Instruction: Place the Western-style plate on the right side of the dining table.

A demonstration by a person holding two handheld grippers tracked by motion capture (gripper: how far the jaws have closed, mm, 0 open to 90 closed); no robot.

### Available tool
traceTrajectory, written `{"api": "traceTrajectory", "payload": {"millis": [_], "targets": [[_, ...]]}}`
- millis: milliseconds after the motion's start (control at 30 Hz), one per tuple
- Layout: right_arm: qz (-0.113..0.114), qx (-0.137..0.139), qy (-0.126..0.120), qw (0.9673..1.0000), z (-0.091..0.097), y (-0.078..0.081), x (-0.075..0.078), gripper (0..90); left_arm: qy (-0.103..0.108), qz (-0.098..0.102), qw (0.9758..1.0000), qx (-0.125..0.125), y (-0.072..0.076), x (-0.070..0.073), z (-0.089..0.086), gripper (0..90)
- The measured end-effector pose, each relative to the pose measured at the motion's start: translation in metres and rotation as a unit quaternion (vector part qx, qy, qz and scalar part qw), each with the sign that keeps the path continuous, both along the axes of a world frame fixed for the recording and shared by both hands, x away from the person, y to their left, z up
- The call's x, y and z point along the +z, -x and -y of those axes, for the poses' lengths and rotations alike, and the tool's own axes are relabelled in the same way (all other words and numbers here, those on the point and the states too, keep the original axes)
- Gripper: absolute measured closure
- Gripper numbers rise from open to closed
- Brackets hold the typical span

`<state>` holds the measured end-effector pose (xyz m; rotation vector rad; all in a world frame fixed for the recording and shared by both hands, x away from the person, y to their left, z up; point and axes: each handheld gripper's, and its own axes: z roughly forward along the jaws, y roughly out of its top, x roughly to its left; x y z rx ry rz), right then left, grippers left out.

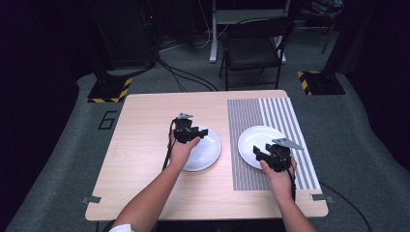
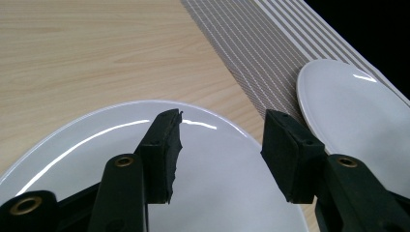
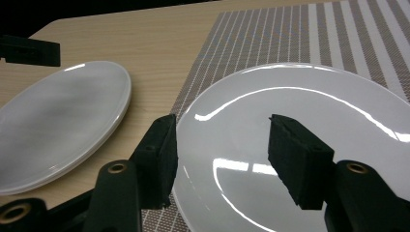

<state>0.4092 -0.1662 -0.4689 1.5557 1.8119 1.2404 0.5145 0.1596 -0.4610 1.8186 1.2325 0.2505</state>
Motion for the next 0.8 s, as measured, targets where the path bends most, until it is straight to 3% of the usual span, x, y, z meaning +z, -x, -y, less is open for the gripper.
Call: {"api": "traceTrajectory", "payload": {"millis": [800], "targets": [[-0.008,0.058,0.006,0.9983,-0.034,-0.001,-0.001,42.6,0.001,0.01,0.9981,0.06,0.021,-0.001,-0.073,47.9]]}}
